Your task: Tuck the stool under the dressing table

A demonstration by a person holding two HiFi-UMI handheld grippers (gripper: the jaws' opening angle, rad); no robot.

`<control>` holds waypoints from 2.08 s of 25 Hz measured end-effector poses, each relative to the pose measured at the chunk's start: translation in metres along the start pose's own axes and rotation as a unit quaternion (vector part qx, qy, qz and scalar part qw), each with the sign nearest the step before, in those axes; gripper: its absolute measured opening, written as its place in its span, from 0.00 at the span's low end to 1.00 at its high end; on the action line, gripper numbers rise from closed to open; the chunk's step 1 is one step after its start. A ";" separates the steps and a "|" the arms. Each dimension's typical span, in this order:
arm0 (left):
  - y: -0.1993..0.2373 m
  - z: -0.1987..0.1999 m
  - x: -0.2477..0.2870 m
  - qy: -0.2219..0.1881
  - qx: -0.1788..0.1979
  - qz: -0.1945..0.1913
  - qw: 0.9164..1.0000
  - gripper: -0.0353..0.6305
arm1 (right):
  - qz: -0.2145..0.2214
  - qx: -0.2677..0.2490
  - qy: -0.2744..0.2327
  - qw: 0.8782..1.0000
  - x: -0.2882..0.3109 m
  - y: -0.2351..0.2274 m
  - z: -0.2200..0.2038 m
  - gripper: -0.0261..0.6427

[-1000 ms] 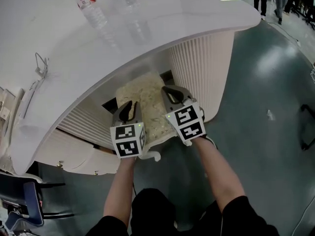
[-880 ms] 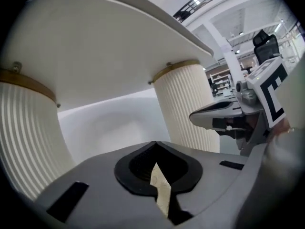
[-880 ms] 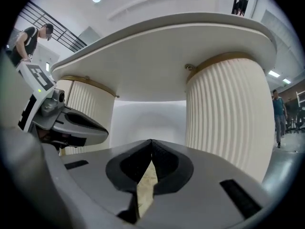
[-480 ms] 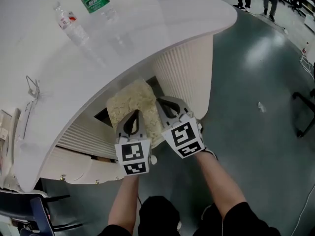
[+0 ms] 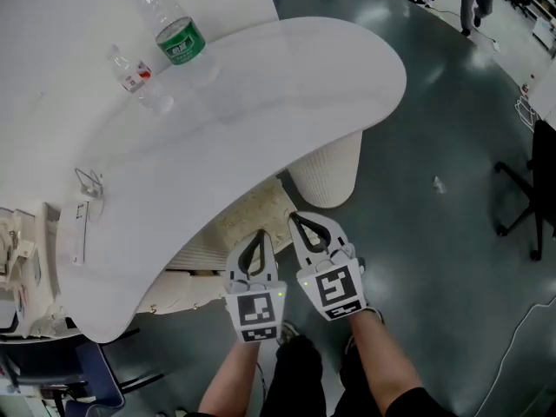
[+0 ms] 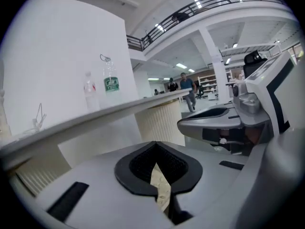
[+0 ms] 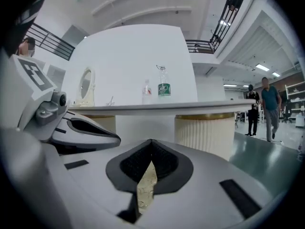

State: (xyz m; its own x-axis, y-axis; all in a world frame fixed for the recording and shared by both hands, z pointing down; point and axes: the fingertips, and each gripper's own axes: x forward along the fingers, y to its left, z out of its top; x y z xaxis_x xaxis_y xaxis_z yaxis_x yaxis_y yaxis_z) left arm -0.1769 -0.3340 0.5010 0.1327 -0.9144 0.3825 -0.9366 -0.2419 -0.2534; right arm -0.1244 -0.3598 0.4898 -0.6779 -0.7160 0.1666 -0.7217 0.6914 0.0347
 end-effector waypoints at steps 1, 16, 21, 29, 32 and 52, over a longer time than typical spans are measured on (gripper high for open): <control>-0.001 0.011 -0.007 0.005 -0.003 -0.008 1.000 0.06 | -0.006 0.008 0.007 1.000 -0.009 -0.002 0.010 0.05; -0.011 0.218 -0.094 -0.006 -0.024 -0.065 0.998 0.06 | -0.054 0.051 0.021 0.997 -0.107 -0.041 0.217 0.05; -0.020 0.269 -0.121 -0.017 -0.034 -0.064 0.997 0.06 | -0.062 0.050 0.011 0.997 -0.135 -0.048 0.273 0.05; -0.024 0.345 -0.154 -0.050 -0.038 -0.071 0.995 0.06 | -0.088 0.045 -0.014 0.995 -0.190 -0.064 0.347 0.05; -0.029 0.371 -0.164 -0.064 -0.024 -0.082 0.994 0.06 | -0.099 0.034 -0.022 0.994 -0.212 -0.068 0.364 0.05; -0.112 0.480 -0.219 -0.191 -0.001 -0.134 0.972 0.06 | -0.211 0.012 -0.094 0.973 -0.360 -0.118 0.412 0.05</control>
State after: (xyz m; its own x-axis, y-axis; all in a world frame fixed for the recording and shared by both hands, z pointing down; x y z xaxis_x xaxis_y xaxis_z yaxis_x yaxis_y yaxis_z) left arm 0.0544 -0.2623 0.0194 0.4830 -0.8723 0.0766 -0.8524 -0.4883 -0.1871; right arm 0.1474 -0.2236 0.0202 -0.3333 -0.9419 -0.0408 -0.9426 0.3318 0.0384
